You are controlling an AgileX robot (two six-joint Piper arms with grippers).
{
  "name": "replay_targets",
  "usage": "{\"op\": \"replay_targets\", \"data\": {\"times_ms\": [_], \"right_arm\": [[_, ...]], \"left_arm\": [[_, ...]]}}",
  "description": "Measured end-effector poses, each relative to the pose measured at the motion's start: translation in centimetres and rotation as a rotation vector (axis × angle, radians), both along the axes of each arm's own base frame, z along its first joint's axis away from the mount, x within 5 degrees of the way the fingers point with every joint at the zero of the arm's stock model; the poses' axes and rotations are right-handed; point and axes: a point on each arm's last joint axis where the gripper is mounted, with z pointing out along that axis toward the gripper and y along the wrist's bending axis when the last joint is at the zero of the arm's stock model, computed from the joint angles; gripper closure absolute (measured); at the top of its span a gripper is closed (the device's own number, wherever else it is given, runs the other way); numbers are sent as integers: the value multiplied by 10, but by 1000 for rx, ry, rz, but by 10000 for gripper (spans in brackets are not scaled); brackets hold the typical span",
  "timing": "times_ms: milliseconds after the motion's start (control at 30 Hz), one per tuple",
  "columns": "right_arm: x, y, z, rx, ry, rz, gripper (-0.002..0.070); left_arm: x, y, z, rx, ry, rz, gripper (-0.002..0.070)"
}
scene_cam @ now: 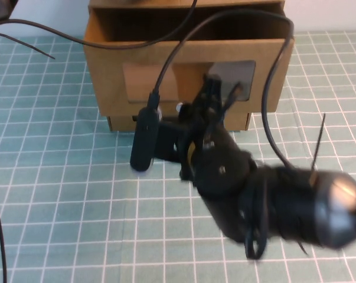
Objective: Open the shoe box
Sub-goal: 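Pull the top drawer of the cardboard box fully open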
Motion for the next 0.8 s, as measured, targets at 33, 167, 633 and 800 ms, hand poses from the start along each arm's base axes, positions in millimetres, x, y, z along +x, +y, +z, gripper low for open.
{"op": "replay_targets", "data": {"times_ms": [33,167,633,800], "right_arm": [[-9,-1,1,17,19,-6,632],[-42,-7,10,63,52,-13,678],[-62,-20,13,75,16,-119,689],[-61,-22,16,85,-12,-146,688]], "left_arm": [[0,0,0,0,0,0,557],[0,0,0,2,1,-1,558],[-1,-1,1,-17,11,-2,557],[-1,-1,1,-26,17,0,557]]}}
